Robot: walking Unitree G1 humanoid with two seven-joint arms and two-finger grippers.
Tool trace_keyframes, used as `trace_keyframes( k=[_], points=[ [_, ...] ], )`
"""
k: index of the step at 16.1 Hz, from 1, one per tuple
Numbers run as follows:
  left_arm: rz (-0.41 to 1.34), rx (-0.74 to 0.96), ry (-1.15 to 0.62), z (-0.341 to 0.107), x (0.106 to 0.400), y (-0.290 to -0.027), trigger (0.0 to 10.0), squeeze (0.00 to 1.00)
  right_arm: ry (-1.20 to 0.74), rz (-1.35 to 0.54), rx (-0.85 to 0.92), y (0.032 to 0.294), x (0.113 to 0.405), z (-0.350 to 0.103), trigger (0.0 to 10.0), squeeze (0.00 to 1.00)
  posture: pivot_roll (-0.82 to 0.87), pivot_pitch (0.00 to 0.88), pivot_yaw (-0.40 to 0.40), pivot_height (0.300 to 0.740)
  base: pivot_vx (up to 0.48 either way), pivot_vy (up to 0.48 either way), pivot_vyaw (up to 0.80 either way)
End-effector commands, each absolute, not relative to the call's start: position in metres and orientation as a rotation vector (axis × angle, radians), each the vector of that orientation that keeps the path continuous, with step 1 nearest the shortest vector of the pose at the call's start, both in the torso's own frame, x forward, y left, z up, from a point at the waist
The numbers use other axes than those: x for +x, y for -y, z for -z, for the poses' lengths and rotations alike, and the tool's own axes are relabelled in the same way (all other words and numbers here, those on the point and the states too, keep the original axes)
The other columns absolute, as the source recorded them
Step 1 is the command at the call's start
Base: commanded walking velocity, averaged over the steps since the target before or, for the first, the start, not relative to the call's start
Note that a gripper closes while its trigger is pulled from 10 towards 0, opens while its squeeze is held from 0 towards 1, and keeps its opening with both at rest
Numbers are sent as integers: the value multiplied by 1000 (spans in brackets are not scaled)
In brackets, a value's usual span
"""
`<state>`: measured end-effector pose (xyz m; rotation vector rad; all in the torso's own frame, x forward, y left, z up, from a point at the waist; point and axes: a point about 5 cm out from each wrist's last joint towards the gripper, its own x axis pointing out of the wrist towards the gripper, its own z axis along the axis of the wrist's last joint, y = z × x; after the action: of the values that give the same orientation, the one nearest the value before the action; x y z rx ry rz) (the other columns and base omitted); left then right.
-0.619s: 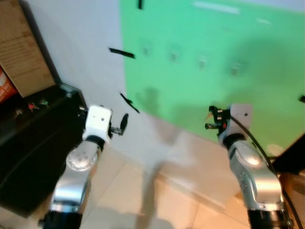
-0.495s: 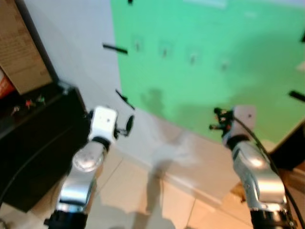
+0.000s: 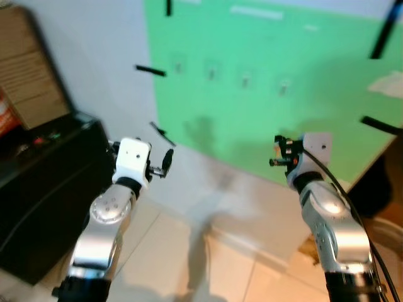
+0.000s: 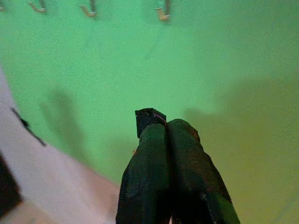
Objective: Hang keys on a hook
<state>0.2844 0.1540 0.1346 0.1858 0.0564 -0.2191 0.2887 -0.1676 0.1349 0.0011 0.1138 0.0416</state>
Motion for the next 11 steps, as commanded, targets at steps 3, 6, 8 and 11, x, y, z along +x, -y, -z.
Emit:
trace_keyframes(
  k=[3,6,8,11],
  points=[
    [225,166,-56,-137,284,-155,10000,63,-74,-96,-9,160,294,-143,10000,0,45,0,4,740,287,0,-163],
    [221,199,-36,-140,284,-156,10000,82,-68,-106,-2,159,295,-144,10000,0,49,0,0,740,300,0,0],
    [224,231,0,-145,285,-154,10000,82,-64,-105,-2,160,296,-144,10000,0,51,0,-1,740,251,0,0],
    [216,195,37,-151,286,-152,10000,153,-59,-105,1,161,296,-145,10000,0,50,0,4,740,328,0,0]
  ],
)
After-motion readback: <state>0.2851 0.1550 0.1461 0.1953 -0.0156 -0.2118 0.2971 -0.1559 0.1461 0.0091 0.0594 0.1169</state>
